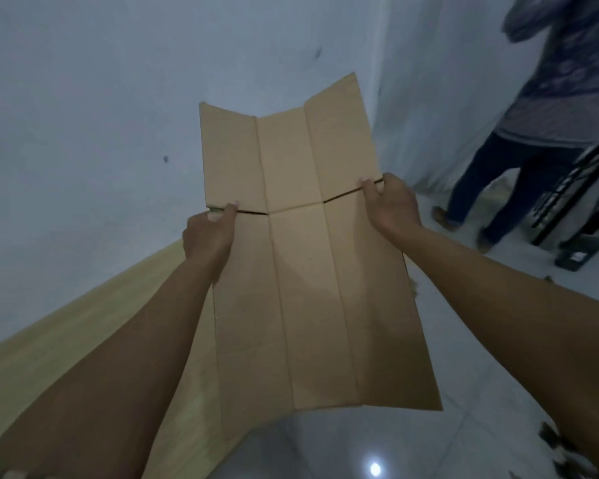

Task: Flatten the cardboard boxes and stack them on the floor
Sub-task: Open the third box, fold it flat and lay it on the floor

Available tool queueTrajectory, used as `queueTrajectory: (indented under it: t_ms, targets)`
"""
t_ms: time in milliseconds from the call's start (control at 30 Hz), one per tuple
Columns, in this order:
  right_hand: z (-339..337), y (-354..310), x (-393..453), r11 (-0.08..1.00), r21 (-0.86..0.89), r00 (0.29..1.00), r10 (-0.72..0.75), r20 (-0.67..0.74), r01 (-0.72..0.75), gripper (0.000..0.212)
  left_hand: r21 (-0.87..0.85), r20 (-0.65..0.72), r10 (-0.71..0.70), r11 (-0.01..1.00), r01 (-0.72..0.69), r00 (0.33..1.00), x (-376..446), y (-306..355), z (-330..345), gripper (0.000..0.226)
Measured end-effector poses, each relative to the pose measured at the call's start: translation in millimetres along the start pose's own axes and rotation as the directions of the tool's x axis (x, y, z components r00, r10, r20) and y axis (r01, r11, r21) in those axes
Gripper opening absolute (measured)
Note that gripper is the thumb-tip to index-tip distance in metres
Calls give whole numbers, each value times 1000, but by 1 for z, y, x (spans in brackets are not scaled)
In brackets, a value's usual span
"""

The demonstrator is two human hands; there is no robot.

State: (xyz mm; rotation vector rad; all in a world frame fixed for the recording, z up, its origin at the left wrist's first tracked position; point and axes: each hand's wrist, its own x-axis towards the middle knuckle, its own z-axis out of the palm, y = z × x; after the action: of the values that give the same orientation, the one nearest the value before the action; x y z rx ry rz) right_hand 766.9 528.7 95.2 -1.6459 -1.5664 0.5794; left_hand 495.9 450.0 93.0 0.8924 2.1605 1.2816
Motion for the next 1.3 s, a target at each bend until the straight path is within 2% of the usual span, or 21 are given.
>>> queueTrajectory:
  t_ms: [100,300,467,700,1000,1167,1300]
  targets:
    - [-51,32,41,1000,3,999,4,-32,-4,45,-26,16,24,999,-24,1000,-11,39,62,66]
    - [-117,90,114,998,53,996,19,-86,-14,36,18,49,97,995,-98,994,-5,106,169,68]
    - [-137,128,189,999,33,994,40,-100,-37,45,34,90,104,994,-107,991,22,142,251,79]
    - [-145,185,303,996,17,993,88,-80,-86,41,75,163,85,992,-99,983,65,179,360,61]
    - [-137,281,460,996,25,991,85,98,-88,48,118,74,7,993,-16,997,94,211,513,49]
    - [-132,337,533,997,8,967,68,246,-72,47,164,-51,-126,977,133,991,94,208,599,60]
    - [-112,371,581,994,-78,936,102,336,-80,53,162,-104,-241,953,255,965,97,197,656,55]
